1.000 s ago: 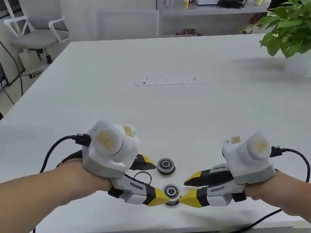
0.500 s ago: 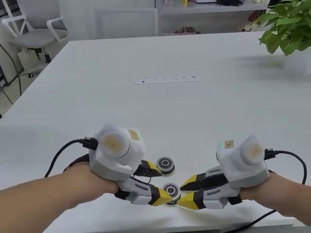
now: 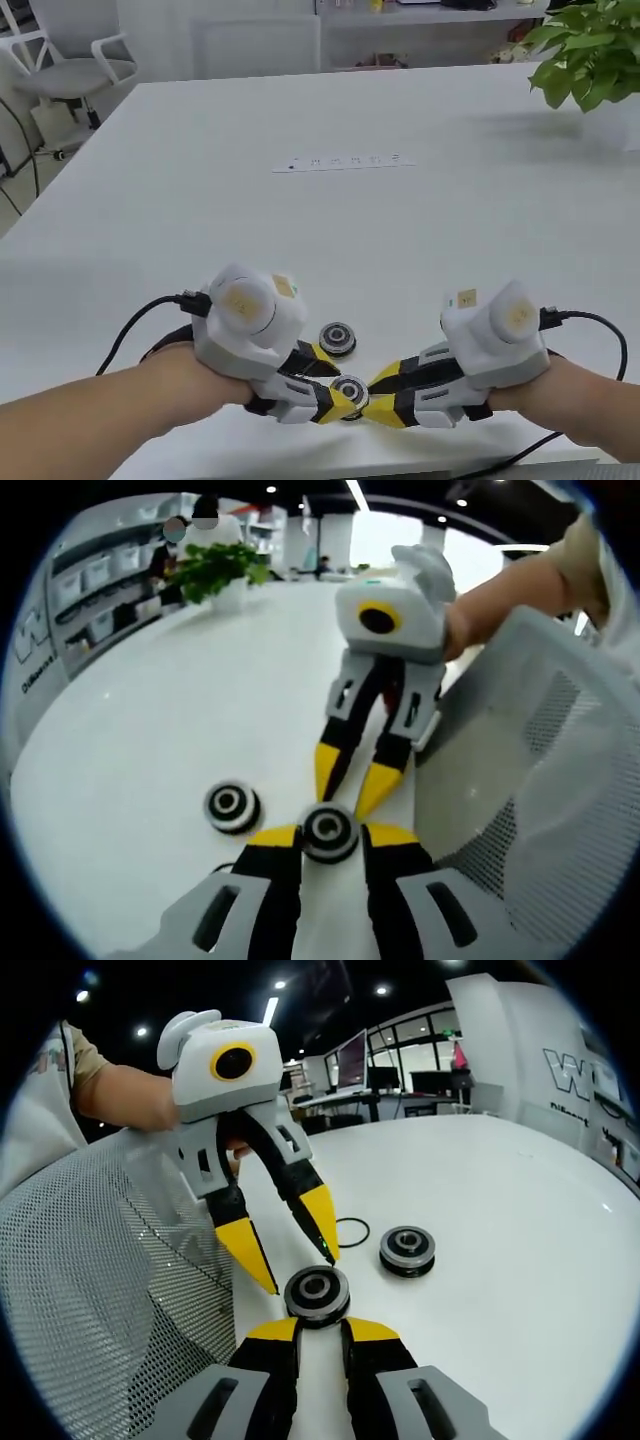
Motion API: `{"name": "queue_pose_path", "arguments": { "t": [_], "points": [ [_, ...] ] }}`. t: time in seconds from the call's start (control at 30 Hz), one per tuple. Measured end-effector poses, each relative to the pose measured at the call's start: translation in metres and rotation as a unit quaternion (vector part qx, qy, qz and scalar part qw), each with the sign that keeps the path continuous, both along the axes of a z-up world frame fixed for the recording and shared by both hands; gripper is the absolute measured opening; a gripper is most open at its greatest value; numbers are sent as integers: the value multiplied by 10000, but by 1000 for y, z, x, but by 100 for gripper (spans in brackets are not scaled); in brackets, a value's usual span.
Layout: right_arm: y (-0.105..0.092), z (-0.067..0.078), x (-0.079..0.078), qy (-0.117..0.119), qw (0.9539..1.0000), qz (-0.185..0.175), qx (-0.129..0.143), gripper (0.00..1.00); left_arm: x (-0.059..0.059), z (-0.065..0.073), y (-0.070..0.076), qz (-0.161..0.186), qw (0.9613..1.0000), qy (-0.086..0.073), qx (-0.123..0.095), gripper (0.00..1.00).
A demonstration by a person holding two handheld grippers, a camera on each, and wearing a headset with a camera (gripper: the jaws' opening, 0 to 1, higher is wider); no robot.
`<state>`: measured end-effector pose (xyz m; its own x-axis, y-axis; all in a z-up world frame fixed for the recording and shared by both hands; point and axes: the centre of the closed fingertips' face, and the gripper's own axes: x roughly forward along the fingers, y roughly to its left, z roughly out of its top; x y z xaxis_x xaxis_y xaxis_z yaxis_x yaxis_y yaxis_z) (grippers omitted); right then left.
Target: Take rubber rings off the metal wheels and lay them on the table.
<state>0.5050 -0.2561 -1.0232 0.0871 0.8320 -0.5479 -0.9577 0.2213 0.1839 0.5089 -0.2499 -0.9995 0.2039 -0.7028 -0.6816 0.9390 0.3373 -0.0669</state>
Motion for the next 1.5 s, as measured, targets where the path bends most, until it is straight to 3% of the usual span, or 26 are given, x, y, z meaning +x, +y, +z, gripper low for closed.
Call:
{"name": "queue_pose_path", "arguments": {
  "t": [0.3, 0.63, 0.73, 1.07, 1.2, 1.33, 1.5],
  "points": [
    [0, 0, 1, 3, 10000, -60, 44, 13, -3, -8, -1, -33, 9999, -11, 115, 20],
    [0, -1, 1, -23, 10000, -79, 23, 13, 3, -5, 1, 25, 9996, -235, 166, 14],
    [0, -1, 1, -17, 9999, -100, 20, 13, 3, -6, 0, 66, 9996, -228, 159, 14],
    [-2, -2, -2, -98, 9997, -143, -163, 3, 3, -6, 0, 169, 9993, -305, 167, 14],
    [-3, -2, -1, 73, 9994, -300, -130, 0, 3, -7, 0, 148, 9989, -381, 223, 13],
    [-2, 1, 1, 494, 9967, -628, 158, 0, 3, -7, 1, 138, 9987, -427, 239, 13],
    [-6, 2, 3, 796, 9924, -887, 309, 0, 3, -7, 1, 117, 9984, -480, 256, 13]
  ]
}}
